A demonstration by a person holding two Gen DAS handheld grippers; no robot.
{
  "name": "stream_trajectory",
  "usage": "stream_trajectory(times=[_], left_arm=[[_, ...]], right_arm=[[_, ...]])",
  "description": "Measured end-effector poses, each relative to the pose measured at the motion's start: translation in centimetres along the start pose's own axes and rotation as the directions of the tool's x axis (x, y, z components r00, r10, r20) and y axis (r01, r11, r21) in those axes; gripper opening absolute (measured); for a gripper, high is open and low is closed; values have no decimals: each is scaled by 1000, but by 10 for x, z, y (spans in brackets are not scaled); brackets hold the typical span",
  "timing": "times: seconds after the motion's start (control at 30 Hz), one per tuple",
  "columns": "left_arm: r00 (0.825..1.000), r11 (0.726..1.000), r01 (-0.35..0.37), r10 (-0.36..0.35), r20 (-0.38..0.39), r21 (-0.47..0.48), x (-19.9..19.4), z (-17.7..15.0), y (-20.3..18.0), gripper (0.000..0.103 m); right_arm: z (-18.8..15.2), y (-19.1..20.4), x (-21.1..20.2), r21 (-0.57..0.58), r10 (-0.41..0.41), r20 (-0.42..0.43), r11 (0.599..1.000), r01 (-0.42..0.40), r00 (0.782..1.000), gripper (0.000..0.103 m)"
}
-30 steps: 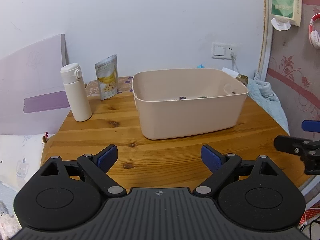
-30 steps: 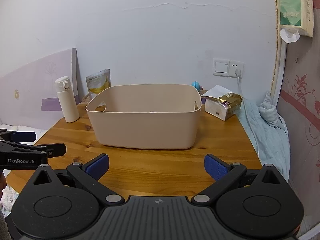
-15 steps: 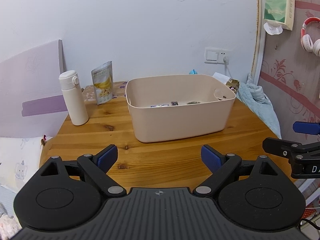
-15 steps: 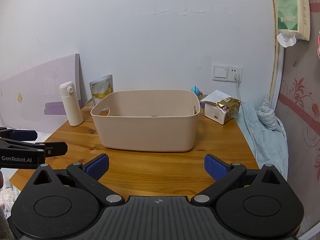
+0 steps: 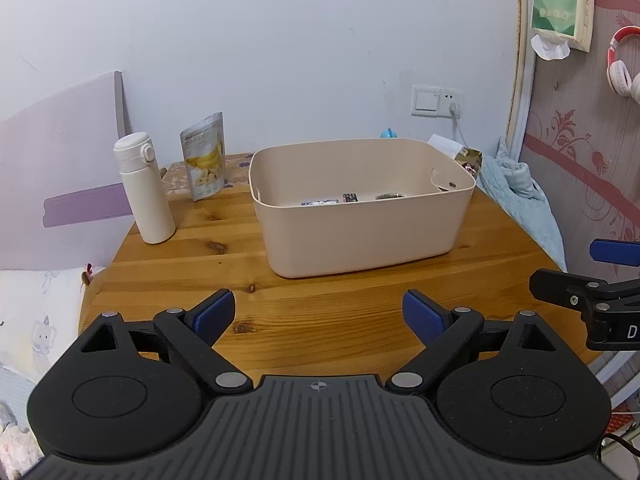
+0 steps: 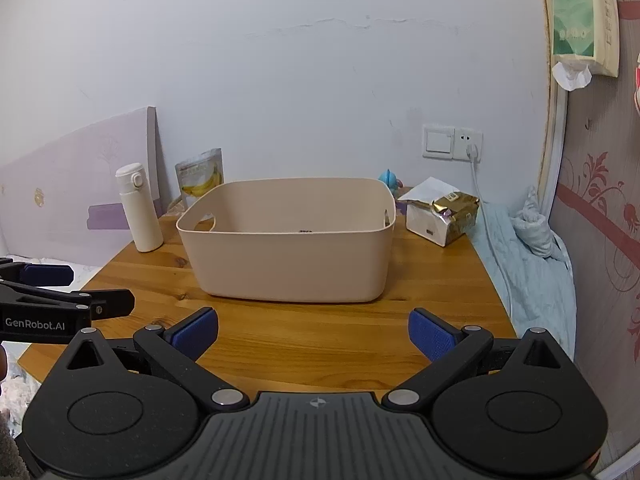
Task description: Organize objects
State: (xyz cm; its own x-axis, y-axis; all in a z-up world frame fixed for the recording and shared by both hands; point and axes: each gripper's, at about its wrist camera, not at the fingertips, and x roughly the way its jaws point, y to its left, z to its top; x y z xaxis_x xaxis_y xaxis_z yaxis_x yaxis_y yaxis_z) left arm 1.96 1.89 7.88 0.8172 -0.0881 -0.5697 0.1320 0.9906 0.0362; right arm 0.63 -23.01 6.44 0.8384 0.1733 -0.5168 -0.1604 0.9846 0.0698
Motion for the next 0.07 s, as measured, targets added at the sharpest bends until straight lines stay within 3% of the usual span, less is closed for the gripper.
stream_trajectory(times=[0.07], left_arm=[[1000, 1000, -7, 7, -1, 0, 2, 1, 0, 93]], right_arm=[[0, -1, 3, 0, -1, -4, 1000, 1, 1000, 103]])
